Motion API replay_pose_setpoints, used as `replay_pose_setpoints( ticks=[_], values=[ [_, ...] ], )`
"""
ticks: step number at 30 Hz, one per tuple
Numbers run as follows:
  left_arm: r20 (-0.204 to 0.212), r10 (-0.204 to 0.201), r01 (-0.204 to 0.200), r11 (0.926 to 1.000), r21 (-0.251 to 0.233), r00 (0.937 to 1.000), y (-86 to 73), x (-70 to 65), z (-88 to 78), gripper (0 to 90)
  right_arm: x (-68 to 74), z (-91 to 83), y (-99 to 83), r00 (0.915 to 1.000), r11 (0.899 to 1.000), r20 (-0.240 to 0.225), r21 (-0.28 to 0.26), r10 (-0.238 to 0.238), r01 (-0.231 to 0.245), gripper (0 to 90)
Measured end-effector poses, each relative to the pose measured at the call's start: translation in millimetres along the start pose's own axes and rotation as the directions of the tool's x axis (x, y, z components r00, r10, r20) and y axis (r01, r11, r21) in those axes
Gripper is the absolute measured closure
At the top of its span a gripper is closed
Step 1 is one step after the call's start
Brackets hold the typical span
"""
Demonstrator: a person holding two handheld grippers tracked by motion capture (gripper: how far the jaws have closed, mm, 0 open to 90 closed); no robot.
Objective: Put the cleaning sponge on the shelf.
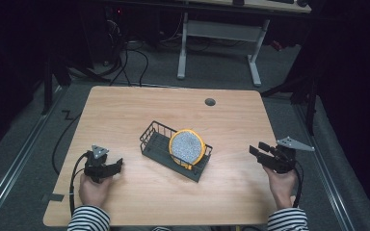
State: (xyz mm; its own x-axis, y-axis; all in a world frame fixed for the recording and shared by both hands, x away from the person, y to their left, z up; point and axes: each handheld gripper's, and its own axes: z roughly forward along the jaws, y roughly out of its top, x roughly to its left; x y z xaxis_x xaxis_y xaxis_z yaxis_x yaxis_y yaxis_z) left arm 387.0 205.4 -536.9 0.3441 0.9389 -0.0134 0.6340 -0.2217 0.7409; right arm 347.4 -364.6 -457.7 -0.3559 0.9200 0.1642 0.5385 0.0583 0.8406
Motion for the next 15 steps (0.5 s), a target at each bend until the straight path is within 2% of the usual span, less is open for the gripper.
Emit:
replay_pose_setpoints(
  ticks=[4,5,8,12,15],
  values=[
    [0.000,-0.001,0.001,1.0000,0.000,1.0000,0.0,0.0,0.0,27.9,-2.3,6.0,-12.7,0.9999,1.000,0.007,0.027,0.014,-0.014,48.9],
    [0.000,0.000,0.000,1.0000,-0.001,1.0000,0.0,0.0,0.1,27.9,-2.1,11.9,-21.8,0.9996,0.999,0.027,0.046,0.007,-0.008,48.5],
    [0.000,0.000,0.000,1.0000,0.000,1.0000,0.0,0.0,0.1,27.9,-2.4,20.8,-32.7,0.9991,0.998,0.043,0.068,0.000,-0.003,47.5],
    [0.000,0.000,0.000,1.0000,0.000,1.0000,0.1,-0.1,0.1,27.8,-1.7,29.2,-41.7,0.9979,0.996,0.064,0.092,-0.006,0.000,46.0],
    [0.000,0.000,0.000,1.0000,0.000,1.0000,0.1,-0.1,0.1,27.8,-0.2,40.7,-50.1,0.9961,0.991,0.086,0.130,-0.019,0.008,43.8]
  ],
)
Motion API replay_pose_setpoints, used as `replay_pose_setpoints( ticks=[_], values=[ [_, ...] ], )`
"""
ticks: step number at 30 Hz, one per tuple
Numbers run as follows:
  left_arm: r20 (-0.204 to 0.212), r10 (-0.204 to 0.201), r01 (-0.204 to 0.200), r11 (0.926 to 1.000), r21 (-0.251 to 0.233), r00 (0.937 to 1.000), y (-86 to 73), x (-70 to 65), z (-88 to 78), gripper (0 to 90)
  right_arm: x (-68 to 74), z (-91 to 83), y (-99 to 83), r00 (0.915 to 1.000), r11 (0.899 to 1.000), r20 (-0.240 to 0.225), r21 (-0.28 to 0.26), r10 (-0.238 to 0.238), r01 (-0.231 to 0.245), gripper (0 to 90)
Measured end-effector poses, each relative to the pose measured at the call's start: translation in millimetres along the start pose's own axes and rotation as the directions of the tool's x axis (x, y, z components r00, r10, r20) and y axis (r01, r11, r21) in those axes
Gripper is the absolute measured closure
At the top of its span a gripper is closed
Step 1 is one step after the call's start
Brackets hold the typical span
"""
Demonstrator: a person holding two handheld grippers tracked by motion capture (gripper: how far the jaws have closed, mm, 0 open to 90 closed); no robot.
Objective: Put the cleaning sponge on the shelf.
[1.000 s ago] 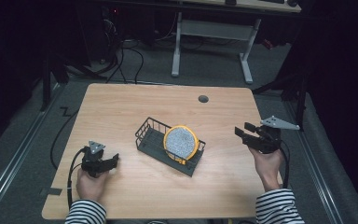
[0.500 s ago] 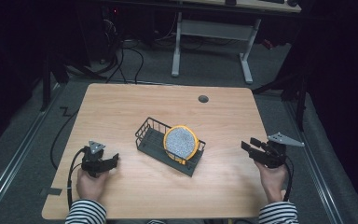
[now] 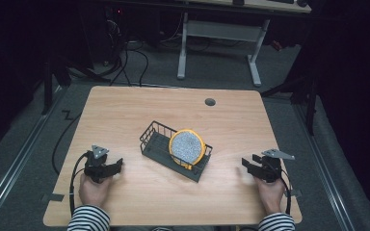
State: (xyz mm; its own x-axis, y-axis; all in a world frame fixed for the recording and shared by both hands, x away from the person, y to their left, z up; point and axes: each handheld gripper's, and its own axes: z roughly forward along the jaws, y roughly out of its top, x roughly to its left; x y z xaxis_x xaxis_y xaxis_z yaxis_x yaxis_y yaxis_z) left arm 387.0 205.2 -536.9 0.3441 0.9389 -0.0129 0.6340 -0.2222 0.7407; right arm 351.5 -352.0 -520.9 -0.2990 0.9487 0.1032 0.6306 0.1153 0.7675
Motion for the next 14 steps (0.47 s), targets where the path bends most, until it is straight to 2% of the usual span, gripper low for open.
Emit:
replay_pose_setpoints(
  ticks=[3,10,14],
  values=[
    [-0.001,0.000,0.000,1.0000,0.000,1.0000,0.0,-0.1,0.1,27.8,3.1,9.1,-4.2,0.9997,0.999,0.013,0.041,-0.023,0.022,42.2],
    [-0.001,0.000,0.000,1.0000,0.000,1.0000,0.0,-0.2,0.0,27.8,11.6,12.0,-3.7,0.9915,0.992,0.064,0.065,-0.113,0.109,40.9],
    [-0.002,0.001,-0.001,1.0000,0.000,1.0000,0.0,-0.2,0.0,27.8,11.4,12.0,-3.7,0.9923,0.993,0.068,0.068,-0.103,0.099,38.9]
  ],
)
